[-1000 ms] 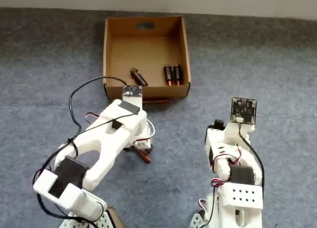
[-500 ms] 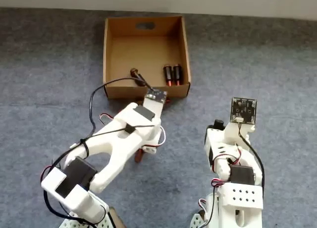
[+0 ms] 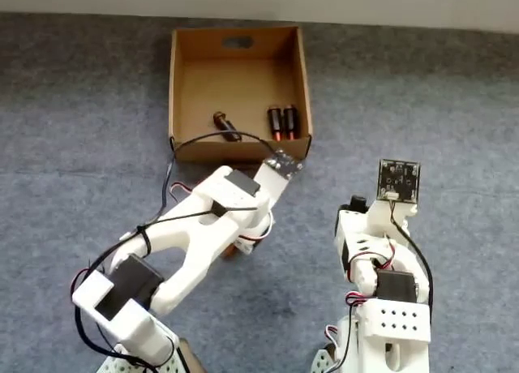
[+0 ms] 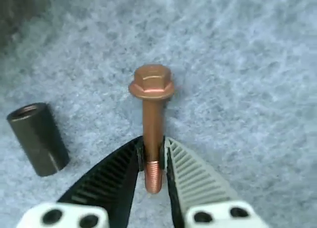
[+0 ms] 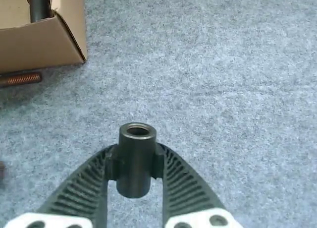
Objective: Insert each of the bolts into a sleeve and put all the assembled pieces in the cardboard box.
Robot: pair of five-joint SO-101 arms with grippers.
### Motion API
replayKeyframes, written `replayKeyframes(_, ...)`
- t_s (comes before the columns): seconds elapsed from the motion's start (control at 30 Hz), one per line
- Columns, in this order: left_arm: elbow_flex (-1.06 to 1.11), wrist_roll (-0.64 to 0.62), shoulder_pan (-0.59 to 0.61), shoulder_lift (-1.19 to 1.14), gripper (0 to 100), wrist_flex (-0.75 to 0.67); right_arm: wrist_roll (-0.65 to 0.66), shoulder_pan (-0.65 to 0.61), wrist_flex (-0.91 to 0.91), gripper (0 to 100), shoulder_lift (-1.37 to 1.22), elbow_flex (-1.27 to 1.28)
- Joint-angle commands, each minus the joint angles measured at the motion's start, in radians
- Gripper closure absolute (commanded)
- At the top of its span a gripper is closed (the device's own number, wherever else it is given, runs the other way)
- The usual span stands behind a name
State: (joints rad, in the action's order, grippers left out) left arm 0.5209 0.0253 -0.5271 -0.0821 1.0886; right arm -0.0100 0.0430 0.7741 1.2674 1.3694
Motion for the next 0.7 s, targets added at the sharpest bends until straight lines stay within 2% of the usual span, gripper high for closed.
replayKeyframes(0.0,-0.085,0.008,-0.024,0.013,88,-0.005,-0.003,0.004,-0.019,99.3,0.012,-0.004)
replayKeyframes(0.1,-0.097,0.009,-0.024,0.013,84,-0.011,-0.003,0.002,-0.019,99.3,0.012,-0.004)
replayKeyframes(0.43,-0.088,0.011,-0.008,0.002,84,-0.157,-0.005,0.002,-0.019,99.3,0.012,-0.004)
replayKeyframes(0.67,-0.079,0.011,-0.005,0.001,84,-0.157,-0.005,0.002,-0.019,99.3,0.012,-0.004)
